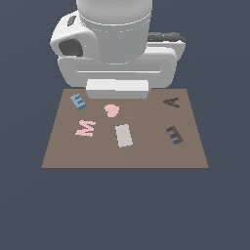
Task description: Insert a designated object into the corresponding slot on a board.
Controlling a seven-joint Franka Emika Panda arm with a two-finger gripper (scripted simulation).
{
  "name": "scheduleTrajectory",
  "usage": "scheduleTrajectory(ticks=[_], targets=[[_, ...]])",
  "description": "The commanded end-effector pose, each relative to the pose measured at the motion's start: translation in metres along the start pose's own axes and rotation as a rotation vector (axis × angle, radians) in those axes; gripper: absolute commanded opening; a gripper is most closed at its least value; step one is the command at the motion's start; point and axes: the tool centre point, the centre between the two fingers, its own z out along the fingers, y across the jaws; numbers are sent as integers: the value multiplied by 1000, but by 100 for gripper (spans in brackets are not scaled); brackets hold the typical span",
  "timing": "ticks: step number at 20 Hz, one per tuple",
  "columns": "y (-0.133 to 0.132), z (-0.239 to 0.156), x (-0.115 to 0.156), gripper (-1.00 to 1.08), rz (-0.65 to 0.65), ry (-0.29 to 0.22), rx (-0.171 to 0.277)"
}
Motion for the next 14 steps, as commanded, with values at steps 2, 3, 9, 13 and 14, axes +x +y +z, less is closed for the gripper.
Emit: scheduleTrajectory(ticks=[2, 3, 9, 13, 14], targets=[[0, 0, 0, 100, -1, 0, 0], [0, 0, 0, 100, -2, 0, 0], [6, 6, -7, 100, -32, 0, 0], [15, 14, -15, 100, -72, 0, 0], [17, 16, -18, 100, -85, 0, 0]])
